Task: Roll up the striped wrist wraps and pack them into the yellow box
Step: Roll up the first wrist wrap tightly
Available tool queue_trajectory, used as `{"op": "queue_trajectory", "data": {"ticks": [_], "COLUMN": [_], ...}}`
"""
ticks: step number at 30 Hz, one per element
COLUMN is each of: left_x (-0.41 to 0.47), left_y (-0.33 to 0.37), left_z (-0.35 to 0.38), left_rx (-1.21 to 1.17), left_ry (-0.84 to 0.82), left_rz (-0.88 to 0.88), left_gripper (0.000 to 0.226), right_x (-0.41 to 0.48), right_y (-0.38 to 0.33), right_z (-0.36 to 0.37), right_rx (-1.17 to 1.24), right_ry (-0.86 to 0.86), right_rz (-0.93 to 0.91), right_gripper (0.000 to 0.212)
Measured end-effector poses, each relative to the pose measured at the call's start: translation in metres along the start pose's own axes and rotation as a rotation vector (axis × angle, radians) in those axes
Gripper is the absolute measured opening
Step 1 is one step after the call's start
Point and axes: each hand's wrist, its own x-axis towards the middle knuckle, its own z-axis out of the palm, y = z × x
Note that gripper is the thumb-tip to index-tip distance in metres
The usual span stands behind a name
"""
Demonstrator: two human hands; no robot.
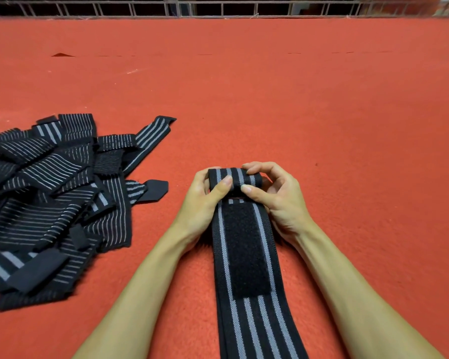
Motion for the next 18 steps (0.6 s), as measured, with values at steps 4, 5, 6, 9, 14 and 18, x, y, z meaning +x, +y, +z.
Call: {"op": "queue_trajectory", "data": {"ticks": [4,5,6,9,14,18], "left_x": [0.001,0.001,0.000,-0.001,-0.001,-0.005], "left_y": [0.000,0.000,0.001,0.002,0.003,0.004], "left_z": [-0.004,-0.005,-0.006,-0.007,-0.006,0.001], "left_rx": [0.045,0.077,0.103,0.127,0.147,0.077], "left_ry": [-0.050,-0.063,-0.079,-0.107,-0.039,-0.008], "left_rz": [0.100,0.138,0.174,0.243,0.293,0.231], "left_gripper": [0.043,0.041,0.039,0.032,0.036,0.039], "right_x": [0.002,0.002,0.003,0.003,0.001,0.000], "right_y": [-0.003,-0.004,-0.005,-0.007,-0.010,-0.011], "right_z": [0.000,0.001,0.002,0.006,0.017,0.017], "right_rx": [-0.036,-0.029,-0.008,-0.041,-0.178,-0.189], "right_ry": [0.016,0.037,0.056,0.093,0.060,0.092], "right_rz": [0.051,0.063,0.090,0.219,0.235,0.152], "right_gripper": [0.037,0.035,0.035,0.047,0.050,0.017]}}
